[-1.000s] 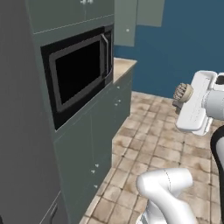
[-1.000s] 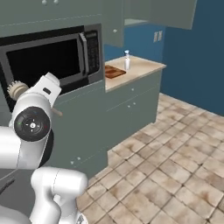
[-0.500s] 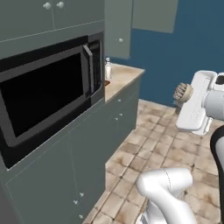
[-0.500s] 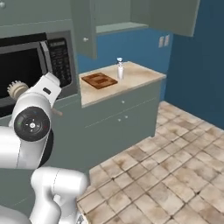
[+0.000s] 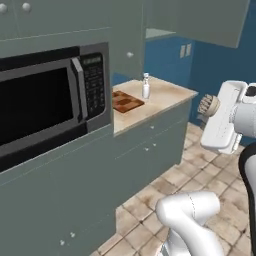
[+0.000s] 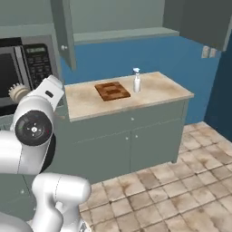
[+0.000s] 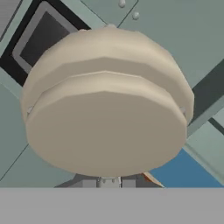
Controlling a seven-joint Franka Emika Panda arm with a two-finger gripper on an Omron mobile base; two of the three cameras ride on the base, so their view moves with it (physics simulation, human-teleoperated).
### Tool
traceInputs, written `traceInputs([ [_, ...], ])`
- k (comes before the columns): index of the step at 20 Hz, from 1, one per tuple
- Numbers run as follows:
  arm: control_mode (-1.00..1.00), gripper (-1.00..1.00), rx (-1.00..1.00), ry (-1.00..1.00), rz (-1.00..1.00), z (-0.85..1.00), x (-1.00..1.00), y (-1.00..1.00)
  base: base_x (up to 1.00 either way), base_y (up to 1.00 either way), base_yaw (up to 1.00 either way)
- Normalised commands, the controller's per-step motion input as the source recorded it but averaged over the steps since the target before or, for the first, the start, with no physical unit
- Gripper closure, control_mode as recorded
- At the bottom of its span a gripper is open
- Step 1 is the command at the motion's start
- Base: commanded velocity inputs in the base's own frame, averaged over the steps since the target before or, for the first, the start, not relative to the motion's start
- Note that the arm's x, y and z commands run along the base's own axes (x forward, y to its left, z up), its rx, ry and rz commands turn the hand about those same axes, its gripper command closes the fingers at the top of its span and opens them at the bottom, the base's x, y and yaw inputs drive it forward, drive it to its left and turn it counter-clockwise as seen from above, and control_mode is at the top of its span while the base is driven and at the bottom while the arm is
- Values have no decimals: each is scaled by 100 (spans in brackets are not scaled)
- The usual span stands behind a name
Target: Grab the spray bottle from the cabinet, then place it next to the cutting board for sanitizing. Then grab the dish brush from the countertop next to the sink and place it next to the cutting board.
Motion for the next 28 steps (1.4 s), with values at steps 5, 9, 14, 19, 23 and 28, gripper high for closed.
traceInputs([
  [5, 100, 100, 0, 0, 0, 0, 0, 0, 0, -100, 54],
  [9, 100, 100, 0, 0, 0, 0, 0, 0, 17, -100, 54],
  [14, 100, 100, 0, 0, 0, 0, 0, 0, 50, -96, 40],
  [19, 100, 100, 0, 0, 0, 0, 0, 0, 100, -81, 27],
  [23, 100, 100, 0, 0, 0, 0, 0, 0, 86, -15, 13],
  [28, 100, 100, 0, 0, 0, 0, 0, 0, 95, 14, 0],
])
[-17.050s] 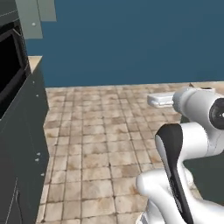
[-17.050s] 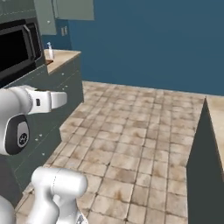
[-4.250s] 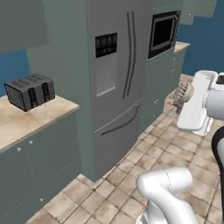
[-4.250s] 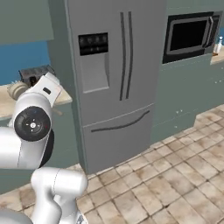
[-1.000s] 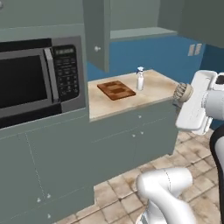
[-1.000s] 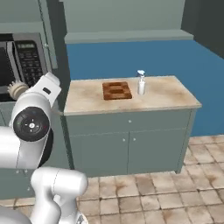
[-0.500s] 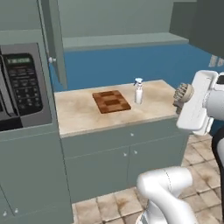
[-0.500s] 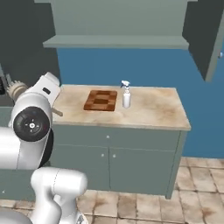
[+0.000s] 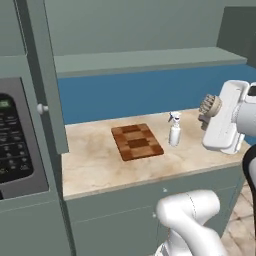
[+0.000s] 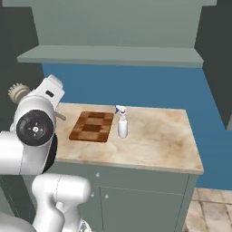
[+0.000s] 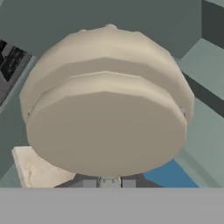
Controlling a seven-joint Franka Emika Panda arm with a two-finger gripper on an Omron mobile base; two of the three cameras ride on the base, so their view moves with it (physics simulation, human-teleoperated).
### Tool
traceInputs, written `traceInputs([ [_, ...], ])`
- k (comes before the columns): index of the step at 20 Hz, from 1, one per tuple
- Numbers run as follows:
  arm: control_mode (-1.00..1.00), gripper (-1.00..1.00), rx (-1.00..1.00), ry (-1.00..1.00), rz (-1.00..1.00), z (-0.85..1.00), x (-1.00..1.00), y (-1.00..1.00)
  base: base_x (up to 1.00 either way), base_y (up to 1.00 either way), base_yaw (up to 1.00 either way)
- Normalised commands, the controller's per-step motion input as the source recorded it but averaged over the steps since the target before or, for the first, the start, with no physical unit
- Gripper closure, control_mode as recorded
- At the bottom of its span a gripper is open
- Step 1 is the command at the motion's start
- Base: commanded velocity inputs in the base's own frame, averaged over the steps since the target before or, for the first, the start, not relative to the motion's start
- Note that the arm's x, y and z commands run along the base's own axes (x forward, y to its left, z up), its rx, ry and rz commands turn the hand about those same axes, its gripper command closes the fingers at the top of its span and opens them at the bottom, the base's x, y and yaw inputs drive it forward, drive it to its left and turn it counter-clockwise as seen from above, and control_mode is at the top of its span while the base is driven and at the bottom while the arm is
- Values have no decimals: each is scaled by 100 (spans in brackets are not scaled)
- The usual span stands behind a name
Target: Grab the spray bottle from the cabinet, then place it next to the cutting board for sanitizing. Then grab the dish brush from the countertop next to the sink and place it next to the cutting board.
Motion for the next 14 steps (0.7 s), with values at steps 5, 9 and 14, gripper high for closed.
traceInputs([
  [5, 100, 100, 0, 0, 0, 0, 0, 0, 65, 0, 1],
  [9, 100, 100, 0, 0, 0, 0, 0, 0, 42, 0, 1],
  [14, -100, 100, -1, 5, 0, -16, 14, 20, 4, 0, 0],
])
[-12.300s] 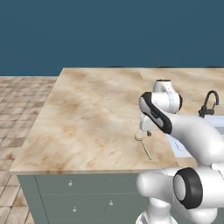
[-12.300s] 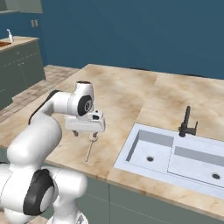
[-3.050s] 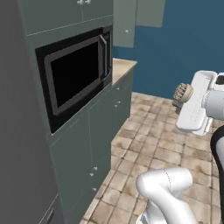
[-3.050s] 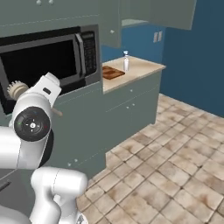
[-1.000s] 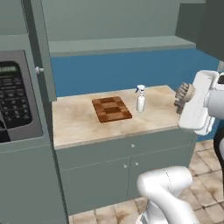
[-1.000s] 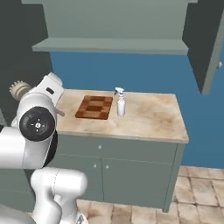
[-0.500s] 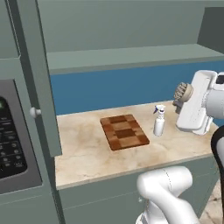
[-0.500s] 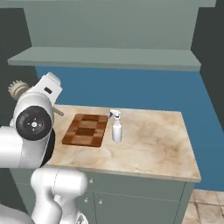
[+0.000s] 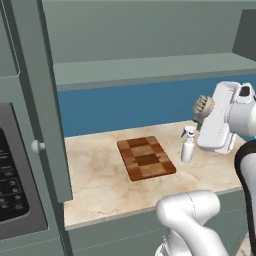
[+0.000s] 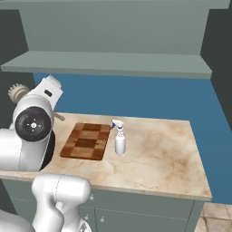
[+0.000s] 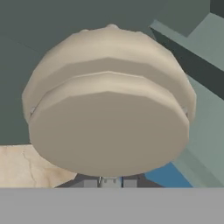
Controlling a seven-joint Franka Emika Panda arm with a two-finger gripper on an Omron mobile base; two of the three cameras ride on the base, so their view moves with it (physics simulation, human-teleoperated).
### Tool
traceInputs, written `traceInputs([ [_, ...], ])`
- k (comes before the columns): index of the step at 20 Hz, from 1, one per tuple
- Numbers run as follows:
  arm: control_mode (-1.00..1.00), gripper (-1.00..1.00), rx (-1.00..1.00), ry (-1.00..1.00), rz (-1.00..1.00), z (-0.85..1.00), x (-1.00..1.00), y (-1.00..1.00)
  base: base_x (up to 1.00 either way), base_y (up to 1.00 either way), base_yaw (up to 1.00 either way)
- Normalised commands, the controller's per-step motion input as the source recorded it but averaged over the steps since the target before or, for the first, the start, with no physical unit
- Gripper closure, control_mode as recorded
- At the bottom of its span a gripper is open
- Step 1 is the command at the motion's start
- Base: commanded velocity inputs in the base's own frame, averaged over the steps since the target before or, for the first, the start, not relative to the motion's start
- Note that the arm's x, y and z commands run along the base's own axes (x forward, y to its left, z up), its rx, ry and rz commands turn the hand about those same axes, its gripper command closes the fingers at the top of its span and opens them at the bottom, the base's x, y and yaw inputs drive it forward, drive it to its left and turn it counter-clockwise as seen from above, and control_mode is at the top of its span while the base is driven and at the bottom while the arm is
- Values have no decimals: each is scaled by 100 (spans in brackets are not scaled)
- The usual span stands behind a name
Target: Grab the spray bottle from the cabinet, then place it next to the cutting board for sanitizing. Then grab the dish brush from the countertop next to the sink and place it next to the cutting board.
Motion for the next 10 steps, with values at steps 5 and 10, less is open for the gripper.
traceInputs([
  [5, -100, 100, 19, 11, 0, -82, 44, 13, 0, 0, 0],
  [10, -100, 100, 9, 35, -8, -99, 74, 66, 0, 0, 0],
])
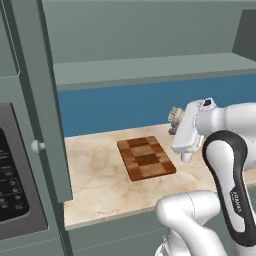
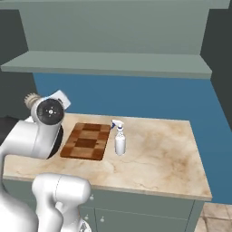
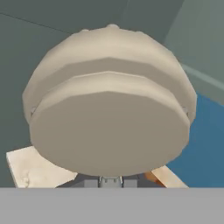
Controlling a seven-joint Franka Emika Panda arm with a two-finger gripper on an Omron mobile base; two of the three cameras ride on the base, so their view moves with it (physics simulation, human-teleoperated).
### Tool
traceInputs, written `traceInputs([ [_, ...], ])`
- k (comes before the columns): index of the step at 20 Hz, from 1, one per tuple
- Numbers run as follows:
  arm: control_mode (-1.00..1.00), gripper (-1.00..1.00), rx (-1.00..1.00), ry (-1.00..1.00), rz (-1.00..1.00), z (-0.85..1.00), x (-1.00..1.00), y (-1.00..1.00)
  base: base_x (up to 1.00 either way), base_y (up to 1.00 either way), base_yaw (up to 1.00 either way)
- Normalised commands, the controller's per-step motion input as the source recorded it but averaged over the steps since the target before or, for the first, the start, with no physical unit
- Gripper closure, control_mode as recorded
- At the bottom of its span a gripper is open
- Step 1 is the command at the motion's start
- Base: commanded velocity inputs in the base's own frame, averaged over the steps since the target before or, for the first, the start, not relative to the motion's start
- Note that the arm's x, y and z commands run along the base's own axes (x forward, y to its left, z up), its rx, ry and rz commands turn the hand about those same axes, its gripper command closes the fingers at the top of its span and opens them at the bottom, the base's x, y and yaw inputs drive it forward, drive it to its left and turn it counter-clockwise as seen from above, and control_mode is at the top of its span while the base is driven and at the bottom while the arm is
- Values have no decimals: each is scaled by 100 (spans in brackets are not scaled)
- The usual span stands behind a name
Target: Grab the spray bottle from the cabinet, then place it next to the cutting board for sanitizing. Then grab the dish brush from the countertop next to the sink and place it next to the cutting board.
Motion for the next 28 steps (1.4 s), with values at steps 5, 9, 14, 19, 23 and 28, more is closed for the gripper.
traceInputs([
  [5, -100, 100, 10, 35, -15, -94, 93, 55, 0, 0, 0],
  [9, -100, 100, 5, 24, -19, -71, 82, 28, 0, 0, 0],
  [14, -100, 100, 0, 29, -21, -52, 80, 45, 0, 0, 0],
  [19, -100, 100, 0, 30, -17, -47, 76, 35, 0, 0, 0],
  [23, -100, 100, 0, 24, -13, -40, 64, 25, 0, 0, 0],
  [28, -100, 100, 0, 20, -8, -32, 54, 17, 0, 0, 0],
])
